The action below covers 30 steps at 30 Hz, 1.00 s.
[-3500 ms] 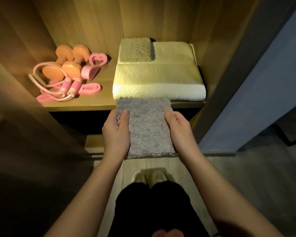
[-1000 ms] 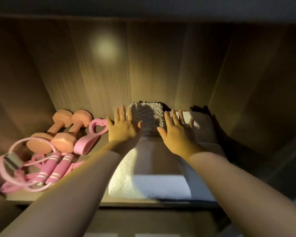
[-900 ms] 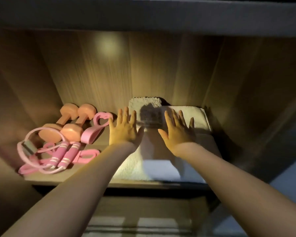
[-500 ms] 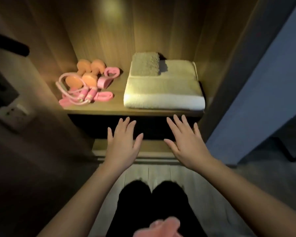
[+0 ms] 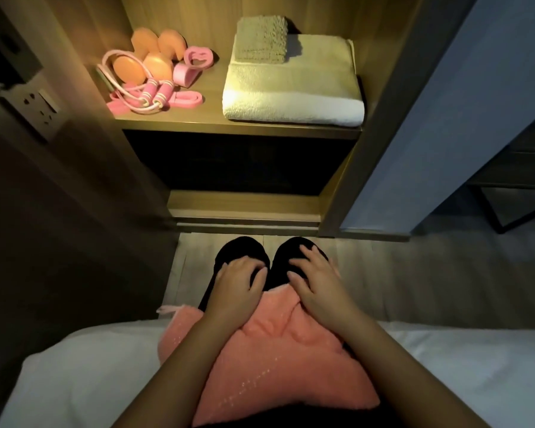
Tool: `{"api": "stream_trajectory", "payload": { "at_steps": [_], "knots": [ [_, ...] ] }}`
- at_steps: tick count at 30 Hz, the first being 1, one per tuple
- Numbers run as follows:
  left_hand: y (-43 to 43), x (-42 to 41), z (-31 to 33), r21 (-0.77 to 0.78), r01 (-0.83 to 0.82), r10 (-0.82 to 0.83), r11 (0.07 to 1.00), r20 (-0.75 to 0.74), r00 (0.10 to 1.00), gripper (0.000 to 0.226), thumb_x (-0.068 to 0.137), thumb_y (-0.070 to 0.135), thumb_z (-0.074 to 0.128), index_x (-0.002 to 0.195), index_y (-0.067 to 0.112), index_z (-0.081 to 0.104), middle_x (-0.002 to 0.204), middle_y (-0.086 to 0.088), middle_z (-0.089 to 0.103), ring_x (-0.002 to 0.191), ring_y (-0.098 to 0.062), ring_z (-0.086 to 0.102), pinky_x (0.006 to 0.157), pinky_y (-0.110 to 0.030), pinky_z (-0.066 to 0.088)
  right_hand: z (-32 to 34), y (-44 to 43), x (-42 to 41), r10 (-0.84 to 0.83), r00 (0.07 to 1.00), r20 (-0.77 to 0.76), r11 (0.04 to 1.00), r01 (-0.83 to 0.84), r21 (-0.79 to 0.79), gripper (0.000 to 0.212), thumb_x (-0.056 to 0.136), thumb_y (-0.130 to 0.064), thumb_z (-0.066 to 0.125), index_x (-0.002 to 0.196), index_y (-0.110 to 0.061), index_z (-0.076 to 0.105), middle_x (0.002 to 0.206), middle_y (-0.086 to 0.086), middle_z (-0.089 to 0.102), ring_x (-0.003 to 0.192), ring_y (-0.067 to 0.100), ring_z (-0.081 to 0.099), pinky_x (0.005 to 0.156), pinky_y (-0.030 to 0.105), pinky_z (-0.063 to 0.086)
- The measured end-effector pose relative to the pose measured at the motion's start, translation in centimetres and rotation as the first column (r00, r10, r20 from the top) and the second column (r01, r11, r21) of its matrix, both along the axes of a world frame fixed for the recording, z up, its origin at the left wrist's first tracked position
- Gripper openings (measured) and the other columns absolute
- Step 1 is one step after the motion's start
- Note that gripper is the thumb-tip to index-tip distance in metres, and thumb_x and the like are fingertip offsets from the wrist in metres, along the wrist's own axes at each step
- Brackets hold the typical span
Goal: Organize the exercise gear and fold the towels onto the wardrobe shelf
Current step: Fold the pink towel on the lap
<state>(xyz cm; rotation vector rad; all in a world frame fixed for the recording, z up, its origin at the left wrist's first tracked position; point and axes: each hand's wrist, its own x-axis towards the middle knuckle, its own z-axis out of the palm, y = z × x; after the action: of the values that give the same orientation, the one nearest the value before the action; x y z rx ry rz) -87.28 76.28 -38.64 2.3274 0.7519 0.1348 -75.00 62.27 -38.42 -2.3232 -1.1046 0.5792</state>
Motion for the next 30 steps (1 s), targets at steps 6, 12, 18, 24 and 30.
{"api": "stream_trajectory", "payload": {
  "at_steps": [6,12,18,24,30],
  "knots": [
    [0.4,-0.6,-0.4,-0.130,0.174,-0.168,0.976,0.059,0.984,0.022,0.091,0.045,0.054,0.081,0.029,0.066,0.083,0.020,0.065,0.090,0.006,0.056,0.118,-0.031,0.012,-1.1,-0.7,-0.2,-0.097,0.995,-0.034,0.985,0.101,0.139,0.016,0.097,-0.024,0.054,0.088,-0.020,0.067,0.113,-0.007,0.062,0.113,0.011,0.051,0.102,0.042,0.038],
    [0.4,-0.9,-1.1,-0.206,0.039,-0.012,0.978,0.132,0.991,0.013,0.094,0.032,0.057,0.081,0.030,0.057,0.077,0.014,0.061,0.075,0.000,0.057,0.071,-0.027,0.049,-0.5,-1.3,-0.3,-0.055,0.973,-0.225,0.953,0.119,0.279,0.014,0.095,-0.028,0.056,0.082,-0.030,0.061,0.087,-0.012,0.063,0.088,0.007,0.058,0.081,0.039,0.049],
    [1.2,-1.0,-1.0,-0.307,-0.126,0.182,0.943,0.159,0.970,0.014,0.097,0.027,0.052,0.084,0.029,0.056,0.074,0.009,0.060,0.071,-0.002,0.057,0.065,-0.028,0.047,0.2,-1.3,0.2,-0.058,0.918,-0.392,0.923,0.199,0.329,0.016,0.095,-0.030,0.057,0.080,-0.035,0.055,0.082,-0.015,0.062,0.080,0.001,0.058,0.073,0.015,0.046],
    [0.4,-0.6,1.3,-0.492,0.053,0.040,0.869,0.178,0.983,0.022,0.087,0.046,0.059,0.109,0.042,0.061,0.099,0.017,0.065,0.090,0.002,0.061,0.078,-0.022,0.052,2.0,-0.4,0.2,-0.064,0.891,-0.449,0.853,0.282,0.439,0.011,0.096,-0.030,0.058,0.085,-0.031,0.058,0.062,-0.016,0.052,0.059,-0.001,0.048,0.058,0.014,0.043],
    [-0.9,1.5,3.8,-0.406,-0.181,0.309,0.896,0.276,0.910,0.018,0.095,0.028,0.050,0.085,0.037,0.062,0.085,0.017,0.065,0.073,0.002,0.060,0.061,-0.016,0.048,3.8,-0.2,0.9,-0.053,0.856,-0.514,0.925,0.236,0.299,0.011,0.090,-0.031,0.066,0.081,-0.025,0.066,0.058,-0.011,0.052,0.056,0.004,0.049,0.055,0.017,0.041]
  ]
}}
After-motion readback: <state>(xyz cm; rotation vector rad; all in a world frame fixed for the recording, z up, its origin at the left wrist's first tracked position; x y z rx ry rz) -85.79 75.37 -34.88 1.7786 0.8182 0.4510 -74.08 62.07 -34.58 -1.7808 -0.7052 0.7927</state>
